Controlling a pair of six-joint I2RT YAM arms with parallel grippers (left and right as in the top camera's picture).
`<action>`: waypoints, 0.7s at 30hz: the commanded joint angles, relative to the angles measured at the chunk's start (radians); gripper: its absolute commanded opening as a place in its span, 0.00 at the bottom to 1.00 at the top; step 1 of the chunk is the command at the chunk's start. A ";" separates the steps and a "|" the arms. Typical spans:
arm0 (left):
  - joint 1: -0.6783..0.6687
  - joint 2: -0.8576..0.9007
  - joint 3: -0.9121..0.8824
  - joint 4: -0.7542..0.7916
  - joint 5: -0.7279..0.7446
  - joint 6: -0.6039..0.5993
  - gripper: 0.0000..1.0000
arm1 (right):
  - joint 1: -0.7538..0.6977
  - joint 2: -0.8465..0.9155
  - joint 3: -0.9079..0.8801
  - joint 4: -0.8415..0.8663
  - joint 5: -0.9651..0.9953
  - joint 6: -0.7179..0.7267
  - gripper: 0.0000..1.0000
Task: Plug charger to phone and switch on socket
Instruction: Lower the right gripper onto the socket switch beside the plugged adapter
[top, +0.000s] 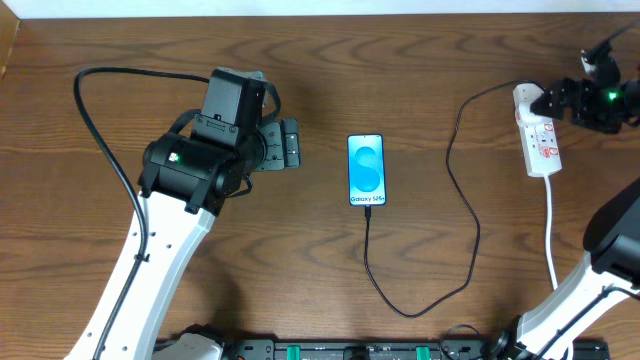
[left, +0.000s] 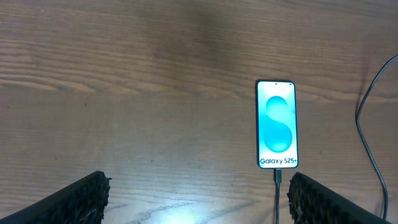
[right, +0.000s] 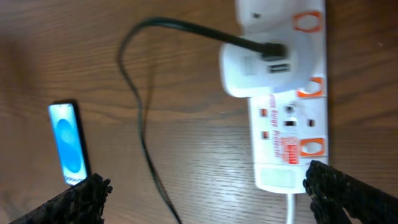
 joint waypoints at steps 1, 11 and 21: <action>0.004 -0.006 0.005 -0.002 -0.013 0.016 0.92 | -0.046 0.064 0.020 0.008 0.007 0.003 0.99; 0.004 -0.006 0.005 -0.002 -0.013 0.016 0.92 | -0.067 0.209 0.020 0.061 -0.068 -0.109 0.99; 0.004 -0.006 0.005 -0.002 -0.013 0.016 0.93 | -0.060 0.222 0.021 0.142 -0.109 -0.125 0.99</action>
